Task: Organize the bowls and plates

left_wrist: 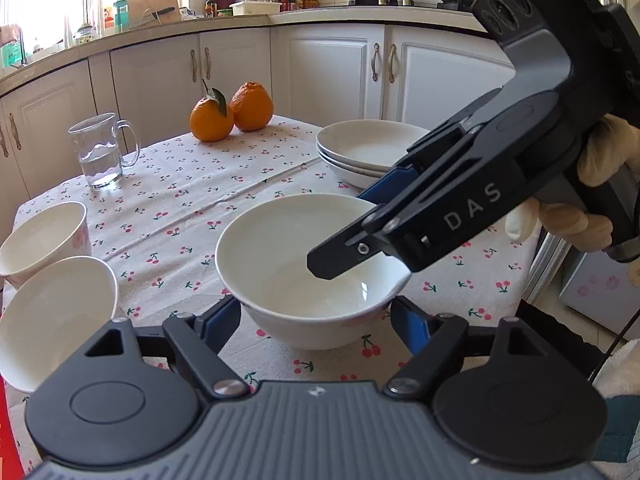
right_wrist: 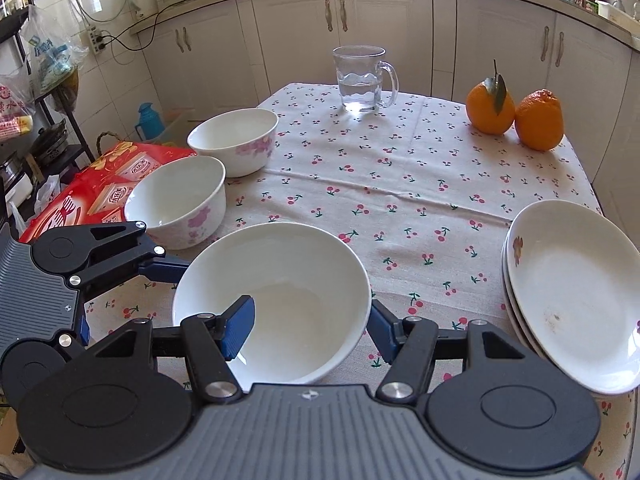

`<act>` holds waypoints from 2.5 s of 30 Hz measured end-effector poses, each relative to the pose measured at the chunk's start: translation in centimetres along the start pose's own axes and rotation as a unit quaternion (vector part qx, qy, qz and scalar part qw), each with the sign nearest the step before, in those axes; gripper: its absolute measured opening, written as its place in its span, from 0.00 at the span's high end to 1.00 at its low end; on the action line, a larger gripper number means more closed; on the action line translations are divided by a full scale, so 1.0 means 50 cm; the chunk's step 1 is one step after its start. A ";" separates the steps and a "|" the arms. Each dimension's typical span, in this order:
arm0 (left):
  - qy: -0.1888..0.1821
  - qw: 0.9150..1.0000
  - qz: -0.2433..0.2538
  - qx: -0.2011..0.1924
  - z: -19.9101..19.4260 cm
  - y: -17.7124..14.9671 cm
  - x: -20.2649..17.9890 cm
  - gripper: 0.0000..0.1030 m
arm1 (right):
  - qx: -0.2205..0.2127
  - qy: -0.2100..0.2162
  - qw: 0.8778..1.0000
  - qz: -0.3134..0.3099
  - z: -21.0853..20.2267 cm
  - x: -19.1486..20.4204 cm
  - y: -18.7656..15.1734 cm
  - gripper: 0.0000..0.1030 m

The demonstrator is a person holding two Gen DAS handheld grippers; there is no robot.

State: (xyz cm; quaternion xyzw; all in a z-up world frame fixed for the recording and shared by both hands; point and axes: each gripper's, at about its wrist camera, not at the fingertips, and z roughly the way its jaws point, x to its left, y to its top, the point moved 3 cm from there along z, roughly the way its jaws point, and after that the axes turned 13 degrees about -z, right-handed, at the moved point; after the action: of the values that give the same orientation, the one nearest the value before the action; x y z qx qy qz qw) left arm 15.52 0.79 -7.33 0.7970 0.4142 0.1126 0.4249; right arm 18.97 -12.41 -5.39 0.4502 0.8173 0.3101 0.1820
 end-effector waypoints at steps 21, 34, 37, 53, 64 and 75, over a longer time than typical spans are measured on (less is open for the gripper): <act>0.026 0.999 -0.004 0.027 0.028 0.012 -0.011 0.20 | -0.023 0.040 0.999 0.012 0.005 -0.038 -0.020 0.35; 0.027 0.999 -0.017 0.027 0.027 0.010 -0.014 0.09 | -0.029 0.053 0.998 0.006 0.005 -0.039 -0.023 0.21; 0.032 0.999 -0.019 0.020 0.013 0.003 -0.018 0.09 | -0.040 0.038 0.998 0.007 -0.005 -0.039 -0.022 0.07; 0.182 0.975 -0.128 -0.025 -0.092 -0.041 0.077 0.09 | -0.052 -0.012 0.995 -0.082 0.000 0.038 0.072 0.00; 0.235 0.961 -0.141 -0.042 -0.093 -0.042 0.149 0.09 | -0.048 0.037 0.990 -0.130 0.065 0.102 0.152 0.01; 0.224 0.963 -0.143 -0.046 -0.076 -0.033 0.184 0.09 | -0.016 0.095 0.986 -0.135 0.166 0.134 0.210 0.16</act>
State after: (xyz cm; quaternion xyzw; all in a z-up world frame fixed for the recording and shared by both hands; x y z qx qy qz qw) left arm 18.40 10.45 -7.87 0.6630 0.6031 0.2456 0.3693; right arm 26.78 0.34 -4.62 0.3016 0.8791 0.3370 0.1504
